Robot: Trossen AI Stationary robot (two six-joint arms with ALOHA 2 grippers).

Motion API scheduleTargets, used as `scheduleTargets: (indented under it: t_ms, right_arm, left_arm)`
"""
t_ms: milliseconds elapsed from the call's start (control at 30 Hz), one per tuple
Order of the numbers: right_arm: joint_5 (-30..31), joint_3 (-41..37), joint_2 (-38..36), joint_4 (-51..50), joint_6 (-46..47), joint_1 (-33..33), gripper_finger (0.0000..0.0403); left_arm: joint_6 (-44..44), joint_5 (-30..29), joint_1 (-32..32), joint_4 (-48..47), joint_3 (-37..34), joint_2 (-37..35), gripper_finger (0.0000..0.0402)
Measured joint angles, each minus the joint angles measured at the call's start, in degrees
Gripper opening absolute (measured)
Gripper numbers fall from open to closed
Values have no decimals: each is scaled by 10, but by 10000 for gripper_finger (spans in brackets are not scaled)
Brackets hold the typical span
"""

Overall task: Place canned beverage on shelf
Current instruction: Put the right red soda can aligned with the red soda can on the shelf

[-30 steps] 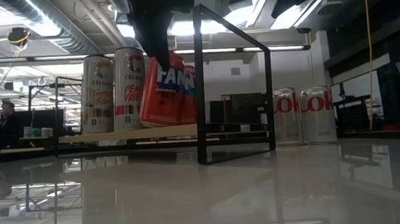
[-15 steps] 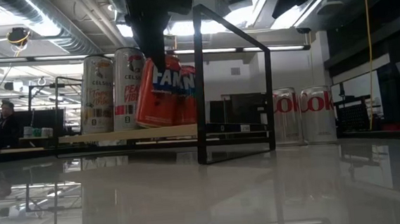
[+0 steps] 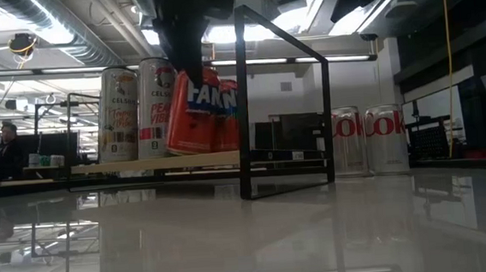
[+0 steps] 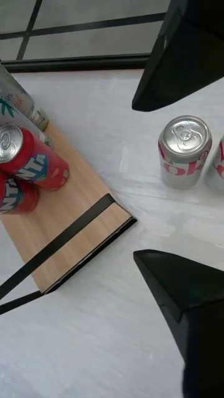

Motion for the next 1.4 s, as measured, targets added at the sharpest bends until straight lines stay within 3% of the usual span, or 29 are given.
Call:
scheduleTargets:
  t_ms: [1400]
  right_arm:
    - [0, 0, 0, 0, 0, 0, 379]
  left_arm:
    - [-6, 4, 12, -2, 0, 0, 303]
